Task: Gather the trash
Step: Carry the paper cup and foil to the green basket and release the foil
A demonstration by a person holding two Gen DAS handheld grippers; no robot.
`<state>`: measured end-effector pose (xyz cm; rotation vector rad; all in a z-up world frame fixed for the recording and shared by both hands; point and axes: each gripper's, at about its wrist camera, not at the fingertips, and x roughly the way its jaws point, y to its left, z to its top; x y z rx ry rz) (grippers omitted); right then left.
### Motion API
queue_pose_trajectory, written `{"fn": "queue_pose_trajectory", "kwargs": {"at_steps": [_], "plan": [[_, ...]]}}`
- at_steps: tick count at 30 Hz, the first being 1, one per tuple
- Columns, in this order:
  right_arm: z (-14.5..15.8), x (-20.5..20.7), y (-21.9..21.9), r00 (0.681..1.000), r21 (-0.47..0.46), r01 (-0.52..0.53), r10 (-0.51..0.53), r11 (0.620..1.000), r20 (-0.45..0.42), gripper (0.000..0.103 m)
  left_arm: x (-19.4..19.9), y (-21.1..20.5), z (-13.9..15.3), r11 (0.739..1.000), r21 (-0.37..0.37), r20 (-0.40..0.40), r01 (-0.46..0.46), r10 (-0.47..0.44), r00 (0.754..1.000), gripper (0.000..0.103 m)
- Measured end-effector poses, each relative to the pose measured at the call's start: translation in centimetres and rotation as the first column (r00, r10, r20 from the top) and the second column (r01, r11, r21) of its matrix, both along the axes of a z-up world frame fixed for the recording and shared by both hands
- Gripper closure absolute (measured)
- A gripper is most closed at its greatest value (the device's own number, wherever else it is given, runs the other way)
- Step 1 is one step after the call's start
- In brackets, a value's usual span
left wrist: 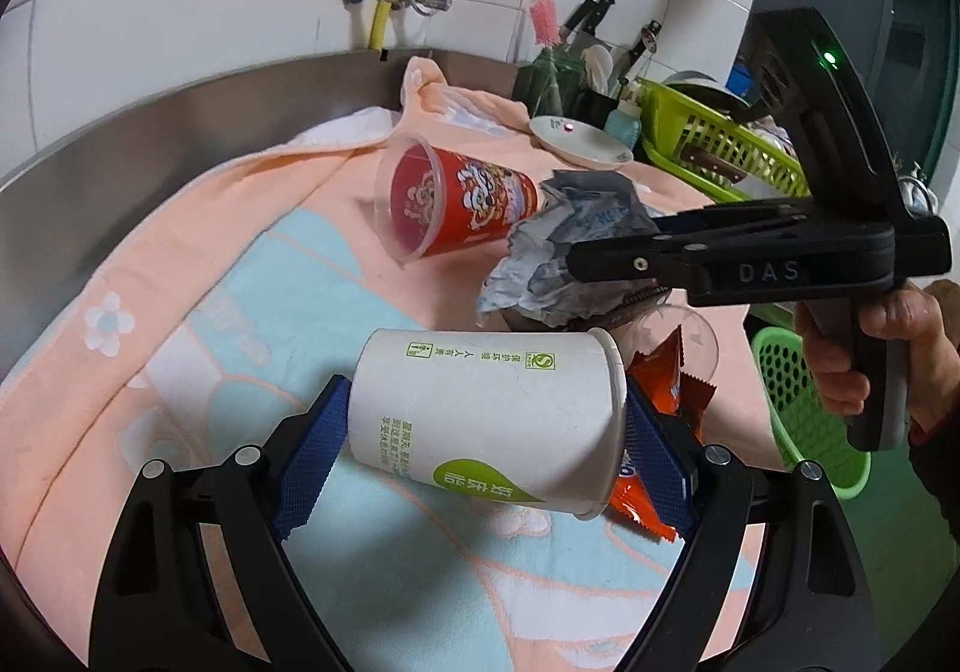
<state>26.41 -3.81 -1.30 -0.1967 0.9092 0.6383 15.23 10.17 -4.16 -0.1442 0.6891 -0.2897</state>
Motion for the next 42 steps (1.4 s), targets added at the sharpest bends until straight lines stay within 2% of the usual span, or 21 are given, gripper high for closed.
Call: {"fn": "queue_pose_trajectory", "kwargs": {"at_steps": [11, 17, 23, 29, 38, 42], "plan": [[2.8, -2.9, -2.7, 0.999, 0.094, 0.021, -0.025, 0.995, 0.042, 0.054, -2.0, 0.7, 2.2, 0.999, -0.009, 0.037, -0.035, 0.035, 0.999, 0.018], [3.9, -5.1, -6.3, 0.996, 0.117, 0.060, -0.067, 0.991, 0.058, 0.054, -3.3, -0.3, 3.8, 1.000, -0.008, 0.069, -0.022, 0.022, 0.997, 0.018], [3.9, -7.7, -11.9, 0.986, 0.098, 0.142, -0.149, 0.985, 0.071, 0.054, -4.8, -3.0, 5.3, 1.000, -0.008, 0.102, 0.027, -0.026, 0.994, 0.018], [1.7, -9.8, -19.8, 0.957, 0.033, 0.286, -0.288, 0.958, 0.049, 0.054, -5.6, -6.9, 6.1, 0.994, -0.018, 0.120, 0.107, -0.105, 0.987, 0.018], [-3.6, -11.8, -30.6, 0.873, -0.061, 0.485, -0.487, 0.872, -0.016, 0.054, -5.4, -14.6, 5.8, 0.969, -0.027, 0.102, 0.245, -0.241, 0.965, 0.018], [-5.6, -12.3, -34.5, 0.831, -0.065, 0.550, -0.554, 0.832, -0.055, 0.045, -5.0, -17.9, 5.1, 0.955, -0.033, 0.079, 0.293, -0.290, 0.954, 0.018]]}}
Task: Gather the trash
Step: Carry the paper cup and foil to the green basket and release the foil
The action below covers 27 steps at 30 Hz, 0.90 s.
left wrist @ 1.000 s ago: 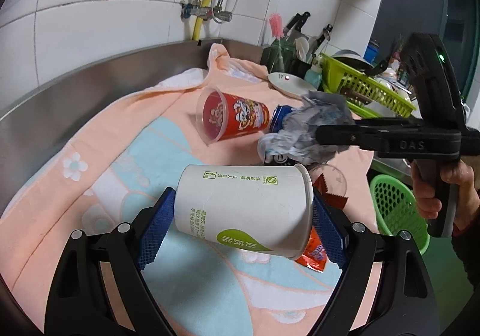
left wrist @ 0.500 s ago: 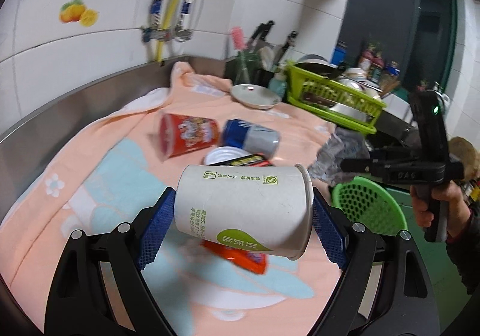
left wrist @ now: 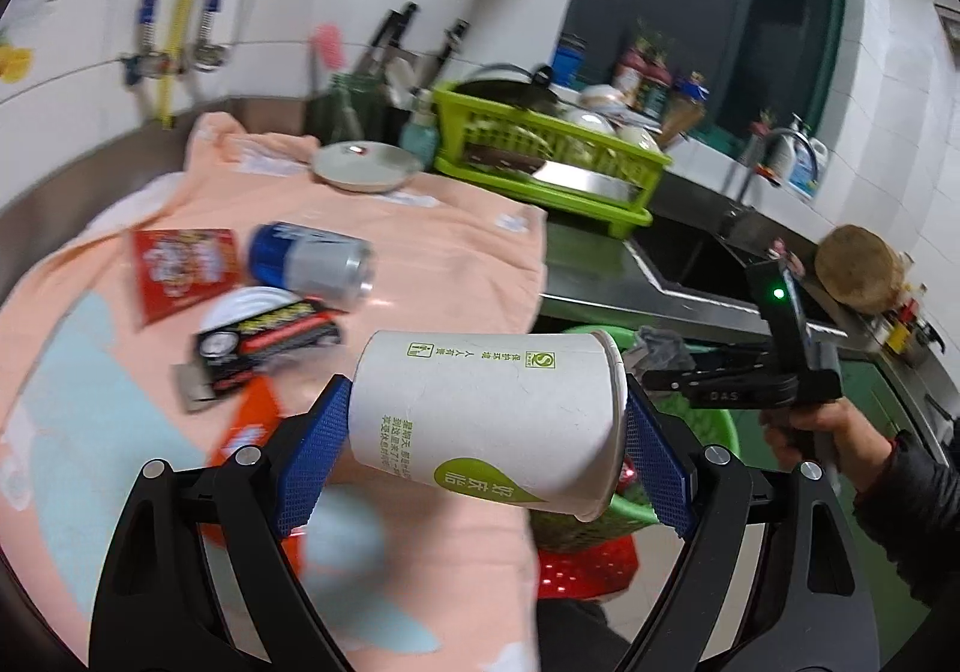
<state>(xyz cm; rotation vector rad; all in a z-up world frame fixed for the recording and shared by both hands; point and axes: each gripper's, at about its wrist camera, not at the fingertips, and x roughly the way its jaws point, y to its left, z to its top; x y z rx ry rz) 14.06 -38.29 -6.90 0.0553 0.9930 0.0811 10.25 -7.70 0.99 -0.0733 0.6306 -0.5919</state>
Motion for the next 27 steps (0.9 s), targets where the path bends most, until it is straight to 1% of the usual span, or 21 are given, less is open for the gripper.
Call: {"fn": "queue_pose_trajectory", "kwargs": {"at_steps": [5, 8, 11, 13, 16, 20, 27], "plan": [[-1.1, -0.2, -2.3, 0.999, 0.001, 0.045, -0.045, 0.999, 0.002, 0.031, 0.6, -4.0, -0.9, 0.998, 0.017, -0.029, 0.055, -0.054, 0.998, 0.018], [-1.1, -0.7, -3.2, 0.998, 0.006, 0.053, -0.053, 0.999, 0.013, 0.031, 1.0, -6.3, -1.6, 0.996, 0.027, -0.052, 0.087, -0.086, 0.995, 0.018], [-0.7, -1.4, -3.5, 0.998, 0.001, 0.054, -0.054, 0.999, 0.032, 0.027, 1.5, -8.9, -2.6, 0.991, 0.038, -0.078, 0.125, -0.122, 0.989, 0.018], [-0.1, -2.1, -3.9, 0.997, -0.007, 0.052, -0.051, 0.999, 0.052, 0.027, 1.7, -10.3, -3.2, 0.989, 0.045, -0.091, 0.139, -0.135, 0.987, 0.018], [0.8, -3.3, -4.5, 0.995, -0.021, 0.055, -0.053, 0.998, 0.085, 0.023, 2.3, -12.5, -4.4, 0.985, 0.057, -0.120, 0.160, -0.152, 0.981, 0.018], [2.0, -5.1, -6.0, 0.990, -0.020, 0.080, -0.077, 0.997, 0.122, 0.022, 3.1, -15.0, -6.0, 0.980, 0.078, -0.161, 0.184, -0.170, 0.972, 0.018], [3.2, -7.4, -8.5, 0.981, -0.015, 0.123, -0.120, 0.992, 0.150, 0.021, 3.7, -18.3, -8.0, 0.972, 0.064, -0.232, 0.224, -0.204, 0.951, 0.017]]}}
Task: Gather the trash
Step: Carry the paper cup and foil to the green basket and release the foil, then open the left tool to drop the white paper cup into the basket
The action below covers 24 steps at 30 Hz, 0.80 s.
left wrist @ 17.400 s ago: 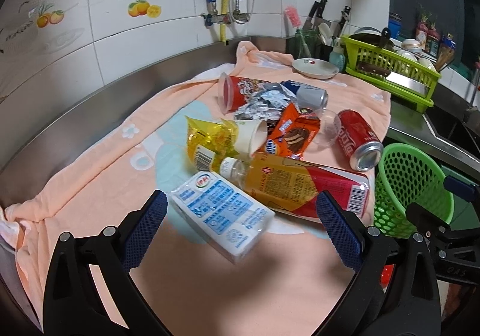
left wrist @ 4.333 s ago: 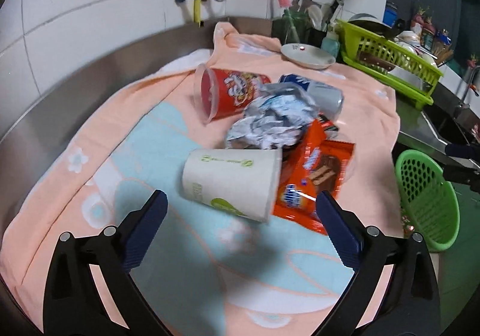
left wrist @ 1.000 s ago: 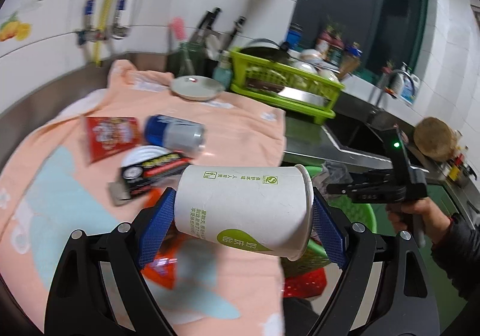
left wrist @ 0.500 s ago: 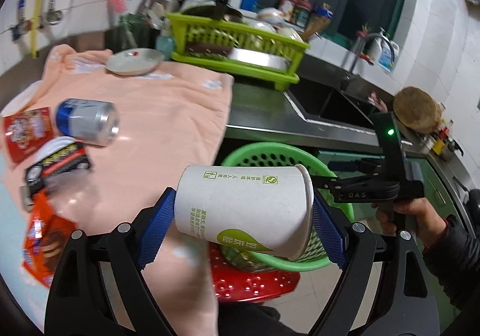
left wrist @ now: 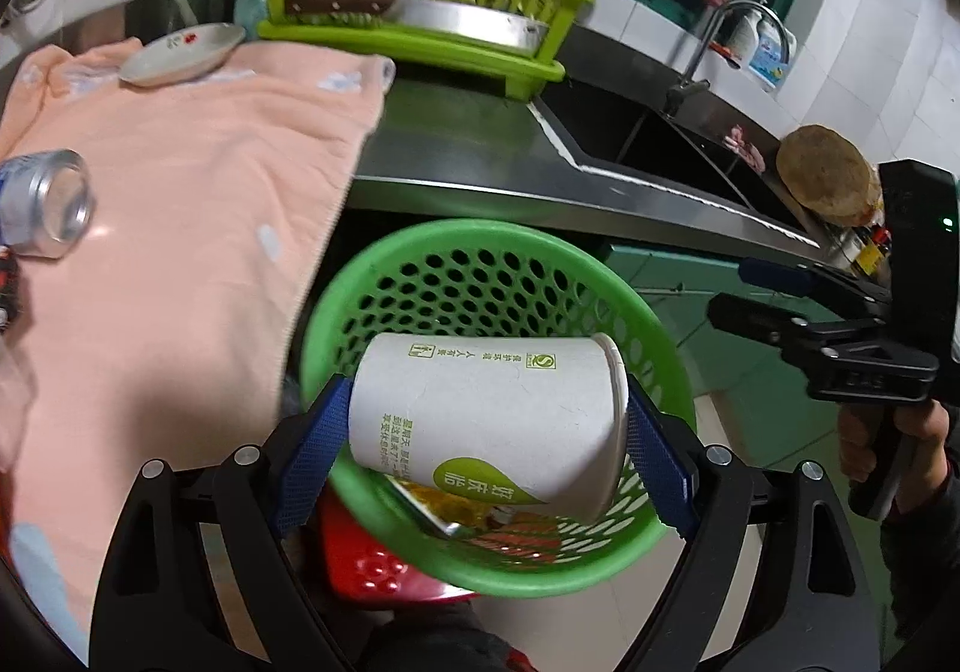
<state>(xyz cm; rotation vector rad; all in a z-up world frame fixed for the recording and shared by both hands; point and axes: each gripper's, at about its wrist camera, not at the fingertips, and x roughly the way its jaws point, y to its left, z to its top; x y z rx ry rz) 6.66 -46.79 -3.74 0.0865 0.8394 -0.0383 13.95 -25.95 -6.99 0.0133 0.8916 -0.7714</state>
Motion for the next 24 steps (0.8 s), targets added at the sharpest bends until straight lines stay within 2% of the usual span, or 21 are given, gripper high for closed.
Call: {"fn": "queue_pose_trajectory", "kwargs": {"at_steps": [5, 14, 24], "plan": [[0.0, -0.7, -0.7, 1.000, 0.014, 0.012, -0.012, 1.000, 0.004, 0.021, -0.2, -0.4, -0.3, 1.000, 0.002, -0.013, 0.006, -0.006, 1.000, 0.016], [1.0, -1.0, 0.6, 0.999, 0.019, -0.010, 0.010, 1.000, 0.032, 0.021, -0.7, 0.8, 1.0, 1.000, -0.008, 0.009, -0.010, 0.010, 1.000, 0.013], [1.9, -0.4, 3.2, 0.996, 0.018, -0.070, 0.069, 0.997, 0.050, 0.020, -1.9, 5.0, 3.0, 0.997, -0.010, 0.062, -0.077, 0.077, 0.995, 0.013]]}}
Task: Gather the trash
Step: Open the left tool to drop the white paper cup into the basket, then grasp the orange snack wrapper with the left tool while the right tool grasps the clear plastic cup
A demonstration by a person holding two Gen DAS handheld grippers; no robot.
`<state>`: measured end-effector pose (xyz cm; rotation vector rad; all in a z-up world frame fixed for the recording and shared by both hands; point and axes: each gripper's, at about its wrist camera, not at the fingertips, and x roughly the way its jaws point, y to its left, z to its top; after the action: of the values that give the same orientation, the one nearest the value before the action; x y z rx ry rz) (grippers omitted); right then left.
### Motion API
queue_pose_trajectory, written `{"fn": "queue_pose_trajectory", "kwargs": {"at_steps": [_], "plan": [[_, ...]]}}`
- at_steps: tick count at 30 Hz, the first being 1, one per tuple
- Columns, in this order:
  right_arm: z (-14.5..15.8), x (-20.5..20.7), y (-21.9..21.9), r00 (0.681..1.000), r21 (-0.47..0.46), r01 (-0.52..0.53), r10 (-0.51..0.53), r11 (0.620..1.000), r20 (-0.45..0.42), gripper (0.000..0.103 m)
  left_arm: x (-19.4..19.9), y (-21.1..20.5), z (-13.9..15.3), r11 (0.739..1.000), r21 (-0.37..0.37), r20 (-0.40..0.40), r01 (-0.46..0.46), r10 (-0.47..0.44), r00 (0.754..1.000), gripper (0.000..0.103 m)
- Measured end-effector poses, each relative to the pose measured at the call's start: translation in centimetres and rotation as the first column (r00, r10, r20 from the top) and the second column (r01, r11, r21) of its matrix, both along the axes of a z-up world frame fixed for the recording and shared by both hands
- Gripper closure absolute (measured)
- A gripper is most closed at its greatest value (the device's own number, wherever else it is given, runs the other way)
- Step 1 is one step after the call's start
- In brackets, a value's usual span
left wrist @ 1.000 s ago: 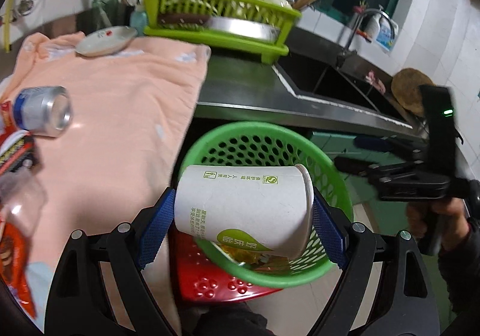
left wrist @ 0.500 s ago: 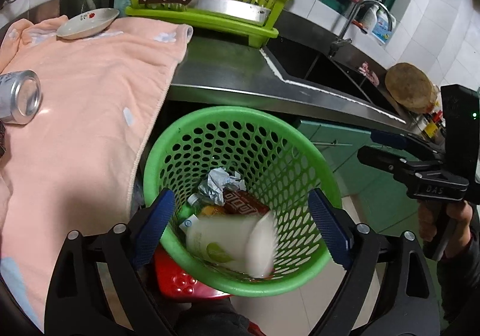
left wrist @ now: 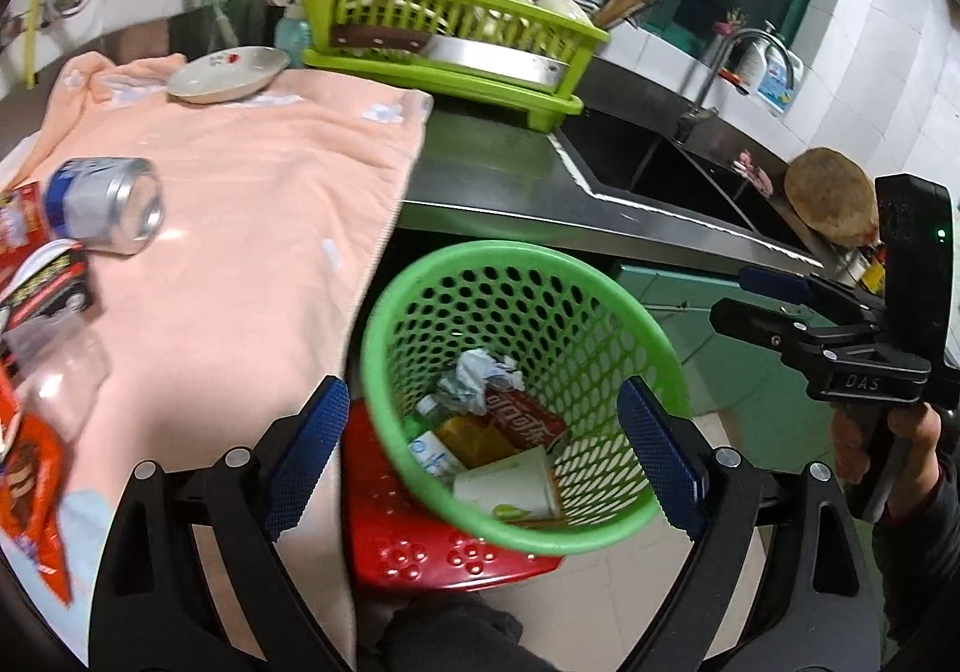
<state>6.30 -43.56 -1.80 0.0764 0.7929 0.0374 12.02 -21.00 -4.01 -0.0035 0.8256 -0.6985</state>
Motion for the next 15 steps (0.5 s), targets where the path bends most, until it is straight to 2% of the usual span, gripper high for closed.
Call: {"fn": "queue_pose_trajectory", "kwargs": {"at_steps": [7, 15], "plan": [[0.3, 0.8, 2.8, 0.998, 0.005, -0.056, 0.056, 0.998, 0.002, 0.019, -1.3, 4.3, 1.0, 0.996, 0.053, 0.072, -0.075, 0.071, 0.995, 0.013], [0.6, 1.9, 6.8, 0.991, 0.002, -0.133, 0.133, 0.991, 0.003, 0.017, -2.4, 10.7, 2.8, 0.975, 0.108, 0.196, -0.193, 0.170, 0.966, 0.013]]}}
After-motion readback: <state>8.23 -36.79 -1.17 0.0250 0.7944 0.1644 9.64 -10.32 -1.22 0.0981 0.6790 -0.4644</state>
